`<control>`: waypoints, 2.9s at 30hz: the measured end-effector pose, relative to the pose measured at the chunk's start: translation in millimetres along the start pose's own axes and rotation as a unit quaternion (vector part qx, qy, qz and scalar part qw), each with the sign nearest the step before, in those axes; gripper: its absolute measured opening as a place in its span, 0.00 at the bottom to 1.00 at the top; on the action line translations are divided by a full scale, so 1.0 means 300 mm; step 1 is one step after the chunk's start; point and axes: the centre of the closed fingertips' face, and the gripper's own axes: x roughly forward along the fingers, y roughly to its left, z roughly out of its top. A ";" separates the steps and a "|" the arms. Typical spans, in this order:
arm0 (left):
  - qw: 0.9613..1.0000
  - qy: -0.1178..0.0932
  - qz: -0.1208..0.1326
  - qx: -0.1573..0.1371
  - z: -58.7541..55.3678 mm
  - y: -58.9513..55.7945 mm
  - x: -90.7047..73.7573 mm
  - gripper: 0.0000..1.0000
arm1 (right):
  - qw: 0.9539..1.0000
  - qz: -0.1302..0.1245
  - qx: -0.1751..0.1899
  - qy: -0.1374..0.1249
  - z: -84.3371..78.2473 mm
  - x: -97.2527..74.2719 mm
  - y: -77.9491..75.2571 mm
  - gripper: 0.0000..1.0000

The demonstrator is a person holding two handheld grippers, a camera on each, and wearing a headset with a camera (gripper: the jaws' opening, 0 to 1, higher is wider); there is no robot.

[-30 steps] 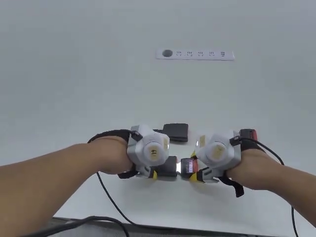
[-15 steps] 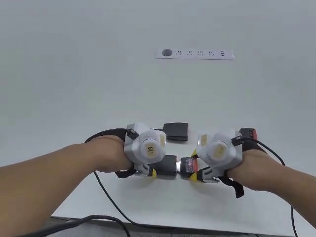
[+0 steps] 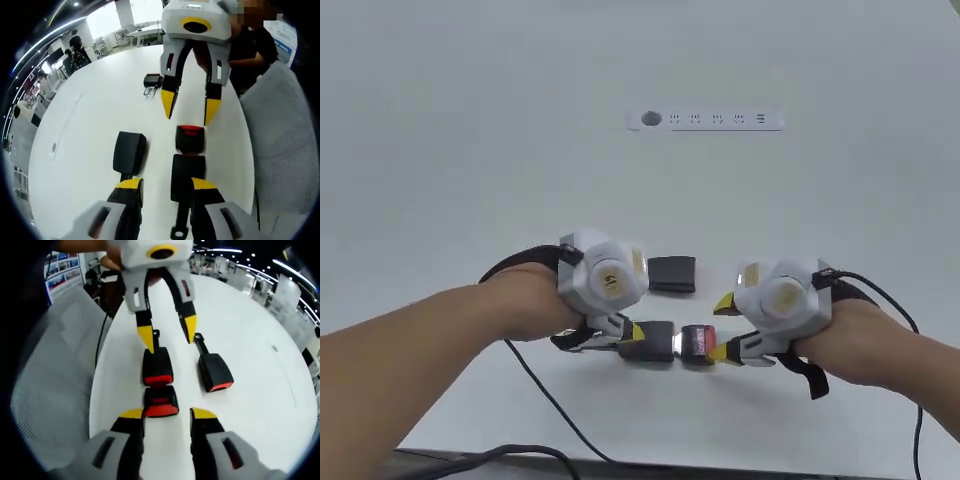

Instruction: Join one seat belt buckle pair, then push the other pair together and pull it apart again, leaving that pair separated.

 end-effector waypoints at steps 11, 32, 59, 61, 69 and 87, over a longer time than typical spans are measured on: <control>1.000 -0.010 0.012 0.014 0.063 0.142 0.043 0.45 | 0.999 -0.035 0.011 0.025 -0.139 -0.083 -0.160 0.35; 0.998 0.030 -0.023 0.045 -0.003 0.206 0.172 0.45 | 0.993 -0.052 0.020 0.102 -0.407 -0.182 -0.358 0.39; 0.998 0.042 -0.039 0.039 -0.005 0.182 0.179 0.31 | 0.994 -0.012 0.005 0.111 -0.404 -0.162 -0.347 0.33; 0.997 0.043 -0.040 0.040 -0.003 0.180 0.178 0.31 | 0.994 -0.011 0.004 0.110 -0.405 -0.163 -0.347 0.33; 0.998 0.039 -0.039 0.038 -0.004 0.184 0.177 0.31 | 0.993 -0.007 0.001 0.118 -0.410 -0.162 -0.348 0.34; 0.997 0.047 -0.038 0.039 -0.017 0.205 0.191 0.31 | 0.992 -0.015 -0.002 0.123 -0.408 -0.160 -0.350 0.34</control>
